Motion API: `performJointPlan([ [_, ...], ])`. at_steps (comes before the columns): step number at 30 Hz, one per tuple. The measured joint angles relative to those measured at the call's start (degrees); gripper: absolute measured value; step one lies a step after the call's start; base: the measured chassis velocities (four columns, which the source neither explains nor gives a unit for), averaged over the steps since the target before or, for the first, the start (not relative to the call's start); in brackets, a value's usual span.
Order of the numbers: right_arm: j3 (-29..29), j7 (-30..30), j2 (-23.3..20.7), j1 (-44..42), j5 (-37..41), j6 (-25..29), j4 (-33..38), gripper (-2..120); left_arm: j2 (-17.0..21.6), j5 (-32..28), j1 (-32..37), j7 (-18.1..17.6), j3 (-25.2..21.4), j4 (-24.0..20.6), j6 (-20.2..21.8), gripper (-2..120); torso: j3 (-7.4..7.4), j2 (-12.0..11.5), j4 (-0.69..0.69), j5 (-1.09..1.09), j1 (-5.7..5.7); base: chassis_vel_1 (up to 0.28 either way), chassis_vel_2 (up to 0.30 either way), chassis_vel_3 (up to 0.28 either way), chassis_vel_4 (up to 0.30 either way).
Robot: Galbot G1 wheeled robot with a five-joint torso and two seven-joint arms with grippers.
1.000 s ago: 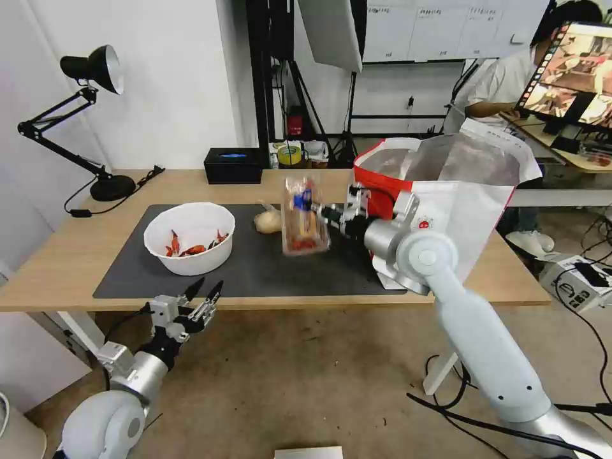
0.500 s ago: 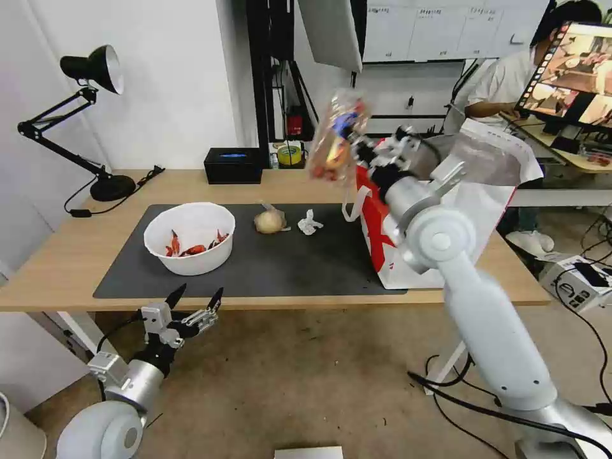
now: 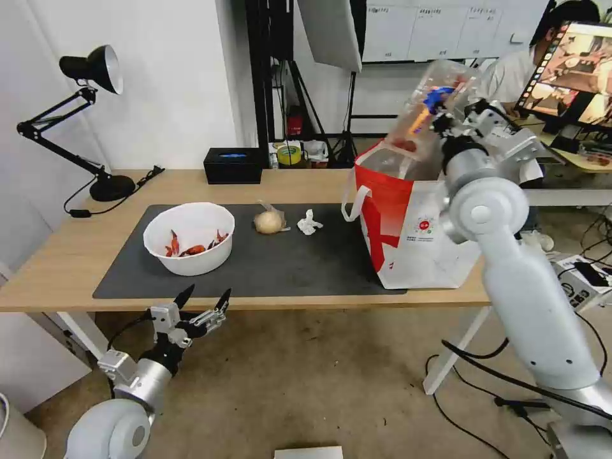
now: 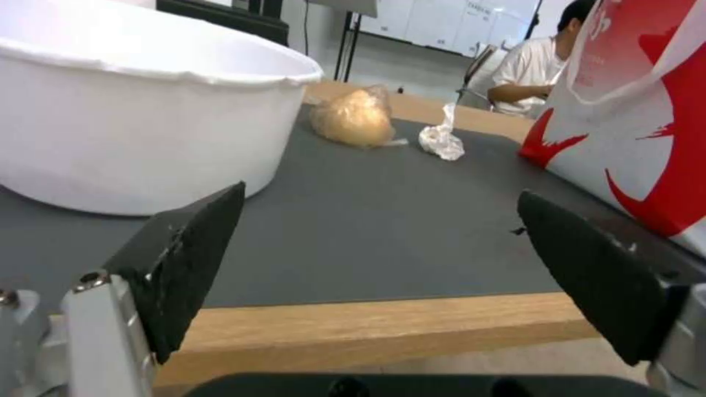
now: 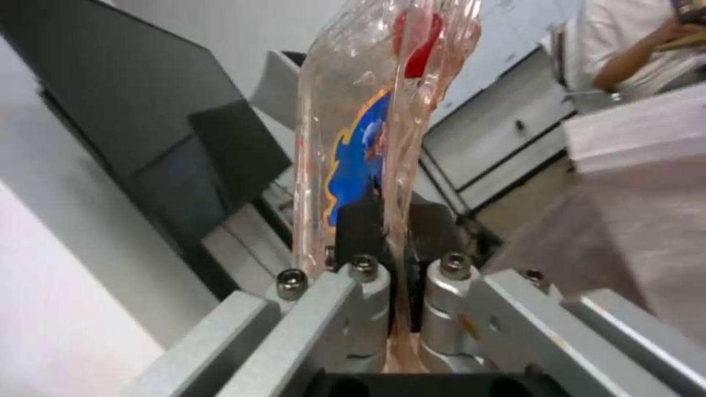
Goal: Pick up the trash from the table and place it into the takeout bag.
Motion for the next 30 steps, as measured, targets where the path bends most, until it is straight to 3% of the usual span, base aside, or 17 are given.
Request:
performJointPlan([
  [5,-0.62,0.51,0.35,-1.27,-0.9,-1.61,0.07,0,-0.13,-0.2,-0.16,-0.21,0.25,0.0,0.06,100,0.0,0.0,0.01,-0.01,0.0,0.0,0.0,0.0,0.0],
  [12,-0.36,2.71,1.29,-2.14,7.25,-3.74,0.78,0,-0.65,-0.39,-0.08,-0.39,0.59,-0.18,0.06,100,0.0,0.0,0.01,-0.02,0.0,0.0,0.0,0.0,0.0],
  [20,-0.23,5.22,1.46,-2.51,10.31,-4.35,1.35,1,-0.83,-0.34,-0.26,-0.4,0.9,-0.18,0.06,100,0.0,0.0,0.01,-0.02,0.0,0.0,0.0,0.0,0.0],
  [30,-0.02,6.14,1.86,-3.08,12.95,-5.02,1.66,36,-1.12,-0.72,-0.38,-1.74,0.86,-0.53,0.38,100,0.0,0.0,0.01,-0.01,0.0,0.0,0.0,0.0,0.0],
])
